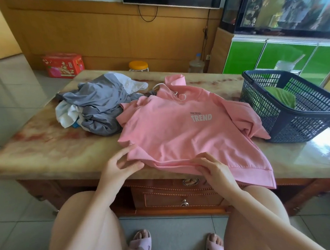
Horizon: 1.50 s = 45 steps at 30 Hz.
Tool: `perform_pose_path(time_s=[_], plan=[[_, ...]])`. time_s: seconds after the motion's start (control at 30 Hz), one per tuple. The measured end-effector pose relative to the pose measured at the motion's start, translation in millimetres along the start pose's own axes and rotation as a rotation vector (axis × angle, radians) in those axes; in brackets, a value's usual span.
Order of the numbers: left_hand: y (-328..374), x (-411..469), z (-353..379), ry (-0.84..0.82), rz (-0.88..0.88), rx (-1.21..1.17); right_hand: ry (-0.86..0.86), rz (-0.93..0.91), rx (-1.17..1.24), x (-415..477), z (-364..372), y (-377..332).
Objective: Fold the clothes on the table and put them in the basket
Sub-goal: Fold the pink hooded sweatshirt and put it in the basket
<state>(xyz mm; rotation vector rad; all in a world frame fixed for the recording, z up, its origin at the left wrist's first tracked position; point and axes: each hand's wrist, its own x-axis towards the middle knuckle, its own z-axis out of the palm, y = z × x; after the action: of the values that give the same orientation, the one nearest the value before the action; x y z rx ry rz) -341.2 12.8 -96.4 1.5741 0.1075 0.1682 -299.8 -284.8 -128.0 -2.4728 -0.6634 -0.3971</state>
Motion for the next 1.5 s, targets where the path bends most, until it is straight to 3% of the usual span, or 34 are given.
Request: perform_pose_path(time_s=[0.23, 0.4, 0.67, 0.83, 0.97, 1.07, 1.17, 1.3, 1.37, 1.5], plan=[[-0.7, 22.2, -5.2, 0.102, 0.195, 0.341, -0.035, 0.025, 0.001, 0.3, 9.2, 3.9], [1.1, 31.2, -1.4, 0.139, 0.154, 0.158, 0.005, -0.029, -0.043, -6.7, 8.9, 3.6], [16.2, 9.5, -7.9, 0.200, 0.363, 0.338, 0.038, -0.080, -0.021, -14.5, -25.8, -18.3], [14.4, -5.8, -6.5, 0.244, 0.532, 0.591, 0.065, -0.140, -0.068, -15.0, -42.7, -19.2], [13.9, -5.3, -9.5, 0.226, 0.467, 0.500, 0.014, -0.127, -0.086, -9.2, -51.1, -24.2], [13.7, -6.7, -11.2, 0.229, 0.300, 0.409, 0.080, -0.040, 0.033, -9.2, -53.0, -26.6], [8.9, -6.8, -8.5, 0.234, 0.145, 0.451, 0.016, 0.026, 0.044, -12.4, -47.1, -28.6], [8.7, -3.9, -6.5, 0.239, 0.131, 0.480, -0.046, 0.187, 0.082, -15.8, -36.0, -21.0], [9.0, -2.8, -4.2, 0.276, 0.143, 0.497, -0.080, 0.168, 0.023, -16.8, -35.1, -16.5], [11.6, -0.1, 3.7, 0.400, 0.206, 0.512, 0.060, 0.070, -0.091, -13.9, -47.6, -13.9]])
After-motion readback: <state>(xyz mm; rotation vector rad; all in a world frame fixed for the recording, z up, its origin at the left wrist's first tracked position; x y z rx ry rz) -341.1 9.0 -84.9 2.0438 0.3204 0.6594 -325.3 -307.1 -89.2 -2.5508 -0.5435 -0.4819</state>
